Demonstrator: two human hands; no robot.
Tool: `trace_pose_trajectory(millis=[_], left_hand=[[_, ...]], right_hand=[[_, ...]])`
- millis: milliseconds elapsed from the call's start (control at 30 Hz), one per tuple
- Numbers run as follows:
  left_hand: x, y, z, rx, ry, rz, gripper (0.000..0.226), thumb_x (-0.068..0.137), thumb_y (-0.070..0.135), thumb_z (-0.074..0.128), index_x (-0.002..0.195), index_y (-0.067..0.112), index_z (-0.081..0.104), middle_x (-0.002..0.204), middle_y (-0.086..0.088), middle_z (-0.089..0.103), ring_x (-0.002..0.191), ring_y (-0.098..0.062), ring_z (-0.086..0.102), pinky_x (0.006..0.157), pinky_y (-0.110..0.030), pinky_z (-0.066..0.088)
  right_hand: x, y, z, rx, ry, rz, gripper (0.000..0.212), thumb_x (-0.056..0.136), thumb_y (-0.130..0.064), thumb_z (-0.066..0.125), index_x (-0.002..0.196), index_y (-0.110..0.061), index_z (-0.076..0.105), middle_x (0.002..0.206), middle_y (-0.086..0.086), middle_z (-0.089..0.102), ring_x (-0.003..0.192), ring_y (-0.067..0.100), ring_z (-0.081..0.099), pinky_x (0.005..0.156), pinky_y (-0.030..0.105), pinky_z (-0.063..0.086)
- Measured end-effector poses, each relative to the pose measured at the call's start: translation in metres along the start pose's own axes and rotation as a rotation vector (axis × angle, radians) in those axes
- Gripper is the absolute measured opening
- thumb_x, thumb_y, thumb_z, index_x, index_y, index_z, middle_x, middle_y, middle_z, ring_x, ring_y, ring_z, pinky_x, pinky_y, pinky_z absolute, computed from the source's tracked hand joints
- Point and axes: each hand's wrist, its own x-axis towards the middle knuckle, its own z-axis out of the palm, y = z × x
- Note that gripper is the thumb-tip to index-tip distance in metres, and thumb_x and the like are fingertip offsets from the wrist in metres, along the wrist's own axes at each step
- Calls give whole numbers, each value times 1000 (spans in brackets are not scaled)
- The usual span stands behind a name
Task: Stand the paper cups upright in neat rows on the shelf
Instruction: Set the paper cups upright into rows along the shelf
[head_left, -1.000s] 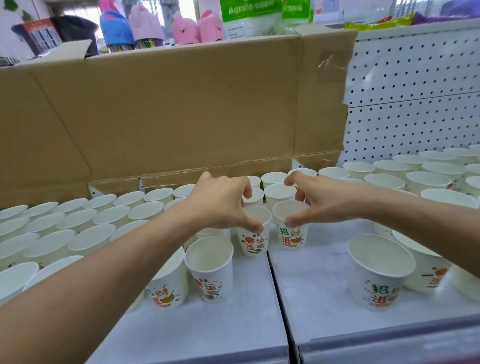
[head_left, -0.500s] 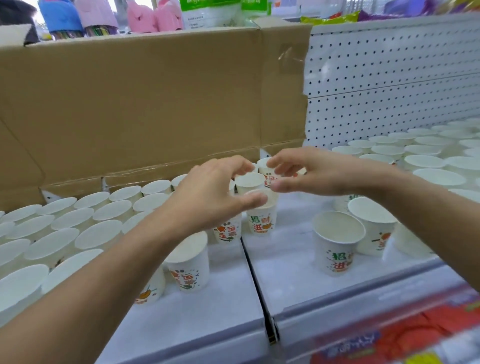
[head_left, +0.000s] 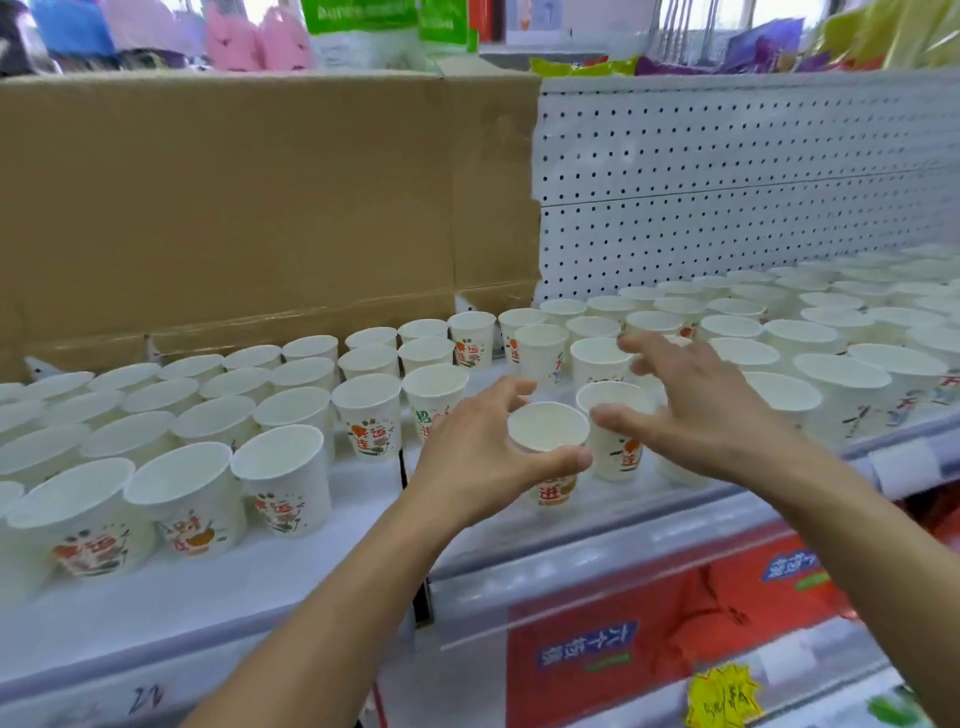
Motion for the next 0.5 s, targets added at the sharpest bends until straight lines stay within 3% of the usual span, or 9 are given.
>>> trace_pose_trajectory(millis=[167, 333, 500], left_hand=[[-3, 0, -2, 67, 60, -80, 80, 61, 70, 70, 131, 40, 47, 122, 13, 61, 114, -11, 54, 100, -44, 42], [-17, -13, -44, 243, 187, -145, 68, 66, 72, 66, 127, 45, 49, 115, 18, 63, 111, -8, 53, 96, -39, 30], [-31, -41, -88, 347, 153, -217, 80, 57, 78, 58, 128, 44, 47, 114, 20, 64, 115, -9, 51, 93, -37, 22]], right_hand=[[15, 6, -1, -131, -94, -74, 89, 74, -68, 56, 145, -27, 22, 124, 1, 60, 122, 26, 44, 98, 43, 31], [24, 2, 0, -167, -172, -135, 90, 72, -65, 64, 143, -30, 21, 124, 1, 60, 121, 26, 47, 97, 41, 35], [26, -28, 6, 144, -223, -132, 91, 70, -52, 76, 142, -28, 27, 113, 1, 59, 103, 21, 55, 90, 39, 46]])
